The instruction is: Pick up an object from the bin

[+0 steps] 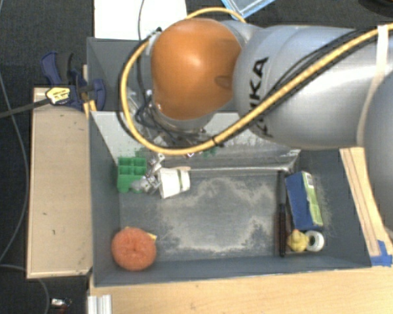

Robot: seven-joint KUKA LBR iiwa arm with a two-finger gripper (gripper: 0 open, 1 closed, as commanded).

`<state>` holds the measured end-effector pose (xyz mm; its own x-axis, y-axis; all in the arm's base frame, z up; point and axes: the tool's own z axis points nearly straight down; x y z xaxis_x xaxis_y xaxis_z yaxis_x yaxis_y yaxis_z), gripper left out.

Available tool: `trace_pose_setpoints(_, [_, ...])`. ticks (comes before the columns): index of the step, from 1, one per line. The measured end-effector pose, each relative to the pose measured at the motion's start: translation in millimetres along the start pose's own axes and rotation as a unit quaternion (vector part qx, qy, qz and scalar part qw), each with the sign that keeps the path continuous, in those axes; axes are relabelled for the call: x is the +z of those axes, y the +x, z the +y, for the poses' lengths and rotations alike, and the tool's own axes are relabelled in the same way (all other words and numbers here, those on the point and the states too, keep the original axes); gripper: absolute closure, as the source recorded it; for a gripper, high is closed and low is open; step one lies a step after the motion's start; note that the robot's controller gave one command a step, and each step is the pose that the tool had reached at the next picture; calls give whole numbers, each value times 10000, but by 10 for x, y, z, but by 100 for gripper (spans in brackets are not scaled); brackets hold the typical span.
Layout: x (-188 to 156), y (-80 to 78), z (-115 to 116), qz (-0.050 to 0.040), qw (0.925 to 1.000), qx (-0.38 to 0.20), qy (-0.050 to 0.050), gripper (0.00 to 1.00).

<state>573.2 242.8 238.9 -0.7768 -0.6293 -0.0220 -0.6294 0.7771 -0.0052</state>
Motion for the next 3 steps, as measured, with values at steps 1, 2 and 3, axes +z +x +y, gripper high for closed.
trace_pose_setpoints(1, [183,359,357,-30,9982,594,3,0])
trace_pose_setpoints(2, [-652,131,230,-64,9994,350,18,0])
trace_pose_setpoints(3, [-10,492,321,-24,9996,286,0,0])
